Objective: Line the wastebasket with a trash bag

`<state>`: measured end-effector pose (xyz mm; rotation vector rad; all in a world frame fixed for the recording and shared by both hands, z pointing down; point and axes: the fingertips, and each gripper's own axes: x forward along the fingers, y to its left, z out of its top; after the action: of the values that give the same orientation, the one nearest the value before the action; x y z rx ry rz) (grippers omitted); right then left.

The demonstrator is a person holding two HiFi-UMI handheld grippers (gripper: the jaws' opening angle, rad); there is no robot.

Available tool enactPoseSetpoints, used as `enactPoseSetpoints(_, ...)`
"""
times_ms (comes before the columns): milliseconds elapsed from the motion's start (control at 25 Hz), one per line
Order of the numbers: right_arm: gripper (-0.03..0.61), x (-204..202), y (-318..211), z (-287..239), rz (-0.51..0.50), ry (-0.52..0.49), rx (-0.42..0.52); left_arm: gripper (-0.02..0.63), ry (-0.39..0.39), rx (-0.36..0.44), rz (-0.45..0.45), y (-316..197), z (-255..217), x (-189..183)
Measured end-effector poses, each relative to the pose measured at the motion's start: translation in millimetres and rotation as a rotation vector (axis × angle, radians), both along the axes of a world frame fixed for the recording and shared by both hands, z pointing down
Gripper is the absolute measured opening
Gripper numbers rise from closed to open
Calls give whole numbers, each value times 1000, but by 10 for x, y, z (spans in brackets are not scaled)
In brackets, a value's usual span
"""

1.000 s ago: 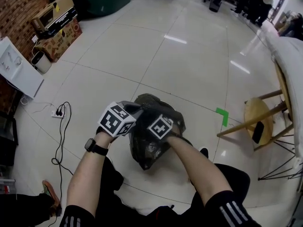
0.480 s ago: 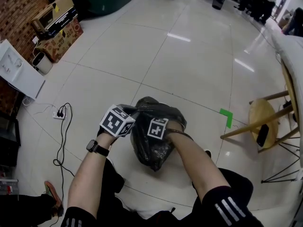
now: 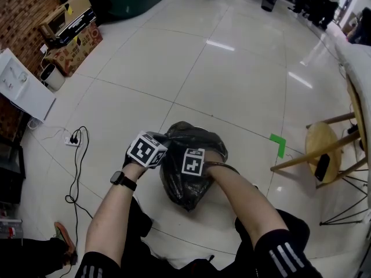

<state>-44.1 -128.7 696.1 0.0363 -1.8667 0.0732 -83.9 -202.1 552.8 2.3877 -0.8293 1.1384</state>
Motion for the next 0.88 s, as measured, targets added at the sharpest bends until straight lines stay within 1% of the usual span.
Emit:
enactPoseSetpoints(160,48,61,251,-527,-89,-59,42,11,13,14,-5,16,-86,-12)
enactPoseSetpoints(240,48,99,296,-772,-82,-111,67,11,37,27,-11,24,-159,12)
enactPoseSetpoints(320,49,39,196,-958,-4,-205,120,11,67,40,-19,15,-246,37)
enactPoseSetpoints(400,53,-117,23,-1019,126,-313,179,11,81,44,-27,15,-281,36)
enactPoseSetpoints(440,61,-188,-63,-976,184,-338,198,11,81,43,-29,17,-279,32)
enactPoseSetpoints(480,79,-237,-151,-884,227,-331,213,11,80,43,-31,13,-273,28)
enactPoseSetpoints(520,103,-266,-243,-758,253,-301,228,11,79,43,-33,5,-269,23)
enactPoseSetpoints(560,122,-281,-336,-620,266,-261,247,11,80,41,-35,-1,-263,17)
enactPoseSetpoints(600,128,-291,-420,-487,268,-225,267,11,80,38,-37,-3,-252,10)
enactPoseSetpoints(680,156,-309,-546,-248,266,-175,286,11,80,29,-39,5,-220,3)
enactPoseSetpoints(720,156,-318,-582,-138,268,-159,272,11,80,25,-39,5,-205,6)
enactPoseSetpoints(800,145,-324,-595,64,270,-123,204,12,79,20,-37,-5,-177,17)
enactPoseSetpoints(880,109,-270,-537,244,271,-65,117,12,75,13,-37,-15,-143,28)
